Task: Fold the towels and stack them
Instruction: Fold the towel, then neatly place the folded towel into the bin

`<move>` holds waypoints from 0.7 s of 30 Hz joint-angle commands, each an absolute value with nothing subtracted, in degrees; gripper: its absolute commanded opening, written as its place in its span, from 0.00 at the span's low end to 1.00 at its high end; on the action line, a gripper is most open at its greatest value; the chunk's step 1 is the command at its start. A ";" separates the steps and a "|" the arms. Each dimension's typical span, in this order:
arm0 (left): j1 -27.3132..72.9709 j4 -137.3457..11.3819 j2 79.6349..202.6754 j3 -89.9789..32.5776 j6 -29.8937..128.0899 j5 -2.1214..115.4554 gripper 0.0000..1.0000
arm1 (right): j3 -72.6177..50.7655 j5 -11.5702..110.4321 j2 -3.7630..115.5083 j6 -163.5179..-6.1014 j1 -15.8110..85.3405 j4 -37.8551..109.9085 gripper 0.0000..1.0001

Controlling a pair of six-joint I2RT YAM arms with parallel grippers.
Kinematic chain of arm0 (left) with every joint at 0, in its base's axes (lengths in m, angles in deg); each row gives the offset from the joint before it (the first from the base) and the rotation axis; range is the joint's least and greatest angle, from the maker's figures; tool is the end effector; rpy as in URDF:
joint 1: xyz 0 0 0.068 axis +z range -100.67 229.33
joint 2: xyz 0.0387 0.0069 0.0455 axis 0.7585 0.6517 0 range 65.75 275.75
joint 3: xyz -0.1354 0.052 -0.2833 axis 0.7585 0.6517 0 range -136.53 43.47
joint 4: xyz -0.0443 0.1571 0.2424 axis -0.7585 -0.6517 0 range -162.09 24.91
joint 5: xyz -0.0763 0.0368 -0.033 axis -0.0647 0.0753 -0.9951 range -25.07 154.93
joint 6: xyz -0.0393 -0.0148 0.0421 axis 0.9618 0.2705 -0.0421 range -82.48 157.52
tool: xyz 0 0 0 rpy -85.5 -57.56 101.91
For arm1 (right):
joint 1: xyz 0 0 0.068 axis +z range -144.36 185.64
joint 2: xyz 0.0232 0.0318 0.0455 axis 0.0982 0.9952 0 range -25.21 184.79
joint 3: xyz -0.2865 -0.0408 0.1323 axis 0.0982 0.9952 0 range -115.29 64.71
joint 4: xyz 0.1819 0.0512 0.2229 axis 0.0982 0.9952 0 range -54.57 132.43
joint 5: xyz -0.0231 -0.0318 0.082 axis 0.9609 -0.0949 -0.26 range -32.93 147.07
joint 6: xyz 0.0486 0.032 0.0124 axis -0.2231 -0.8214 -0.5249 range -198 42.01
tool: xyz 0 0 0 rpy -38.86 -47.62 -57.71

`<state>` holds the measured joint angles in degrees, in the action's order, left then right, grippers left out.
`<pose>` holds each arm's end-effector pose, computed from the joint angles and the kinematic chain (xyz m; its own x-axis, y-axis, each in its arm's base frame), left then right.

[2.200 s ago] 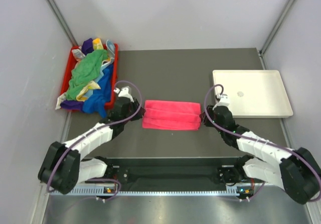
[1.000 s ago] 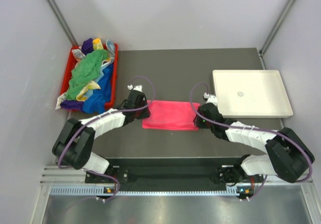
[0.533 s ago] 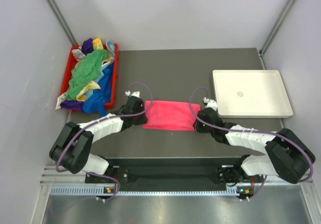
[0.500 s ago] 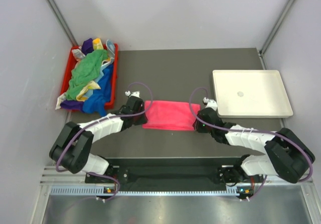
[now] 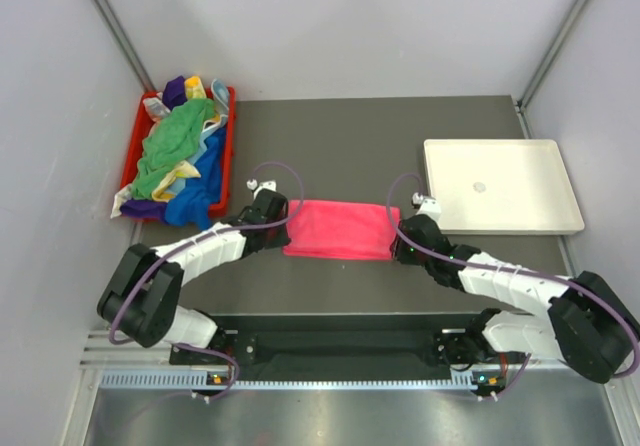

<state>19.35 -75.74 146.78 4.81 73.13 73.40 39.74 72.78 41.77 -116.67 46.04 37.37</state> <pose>0.2523 -0.1382 0.1842 -0.8057 -0.2000 -0.5575 -0.0634 0.9650 -0.2545 0.1816 0.1391 0.1778 -0.7097 0.1858 -0.6796 -0.0411 0.9520 0.3032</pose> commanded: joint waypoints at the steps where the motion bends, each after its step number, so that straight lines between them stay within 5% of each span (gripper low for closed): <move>1: 18.40 -83.62 143.01 -0.19 71.27 80.12 0.28 | 35.80 76.49 38.69 -115.79 46.16 41.84 0.35; 12: 11.46 -80.48 149.66 -9.70 71.26 75.13 0.32 | 30.08 69.91 47.82 -113.06 37.55 38.87 0.51; 21: 10.22 -71.24 157.33 -3.39 74.78 72.40 0.30 | 30.60 61.82 55.91 -115.26 37.36 31.22 0.56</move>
